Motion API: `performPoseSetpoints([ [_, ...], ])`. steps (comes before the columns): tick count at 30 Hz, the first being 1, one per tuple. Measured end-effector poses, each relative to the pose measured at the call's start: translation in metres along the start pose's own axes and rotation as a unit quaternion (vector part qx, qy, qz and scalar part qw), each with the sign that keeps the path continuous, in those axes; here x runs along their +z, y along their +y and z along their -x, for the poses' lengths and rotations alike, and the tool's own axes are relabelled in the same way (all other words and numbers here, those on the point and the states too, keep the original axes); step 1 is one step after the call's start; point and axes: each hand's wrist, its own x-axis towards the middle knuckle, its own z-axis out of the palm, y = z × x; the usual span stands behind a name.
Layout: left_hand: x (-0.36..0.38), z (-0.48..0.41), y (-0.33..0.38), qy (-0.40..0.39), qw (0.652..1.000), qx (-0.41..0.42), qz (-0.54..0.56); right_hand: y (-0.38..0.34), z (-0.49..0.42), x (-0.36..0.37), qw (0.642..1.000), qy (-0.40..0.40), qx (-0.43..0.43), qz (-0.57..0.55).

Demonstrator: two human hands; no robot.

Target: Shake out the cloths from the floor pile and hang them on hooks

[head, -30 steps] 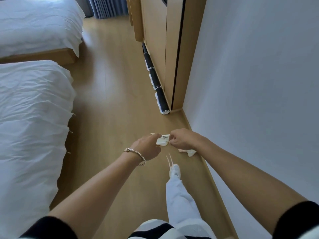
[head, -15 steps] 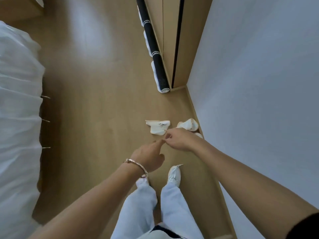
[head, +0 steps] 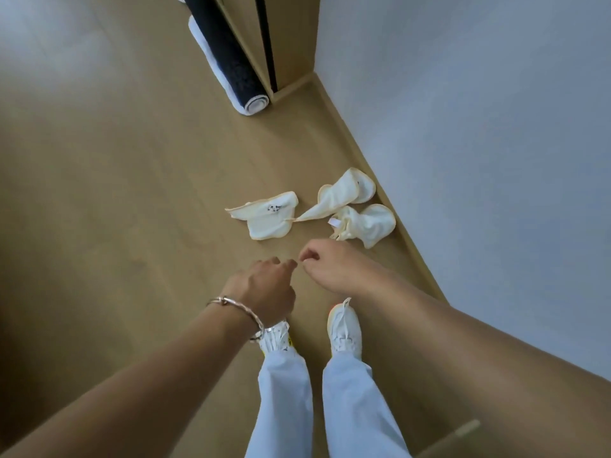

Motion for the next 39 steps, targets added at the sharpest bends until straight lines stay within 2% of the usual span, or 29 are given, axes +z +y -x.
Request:
performPoseSetpoints([
  [5,0.055,-0.077,-0.021,0.003,1.000,0.027,-0.012,0.050,-0.063,0.034,0.999,0.001,0.030,-0.022],
  [11,0.128,-0.138,-0.040,-0.018,0.999,0.041,-0.022,0.118,-0.121,0.066,0.996,-0.038,0.075,0.002],
  [18,0.175,-0.203,-0.053,-0.004,0.998,0.053,-0.021,0.186,-0.198,0.071,0.994,-0.015,0.106,0.015],
  [26,0.221,-0.232,-0.062,-0.022,0.997,0.055,-0.049,0.229,-0.268,0.084,0.992,0.025,0.112,-0.057],
  [31,0.220,-0.226,-0.063,-0.034,0.994,0.057,-0.092,0.230,-0.269,0.080,0.993,0.016,0.115,-0.022],
  [36,0.178,-0.195,-0.047,-0.012,0.992,0.053,-0.116,0.197,-0.207,0.047,0.987,0.137,0.085,0.001],
  [39,0.132,-0.170,-0.028,0.016,0.988,0.073,-0.134,0.174,-0.164,0.010,0.985,0.164,0.062,0.004],
])
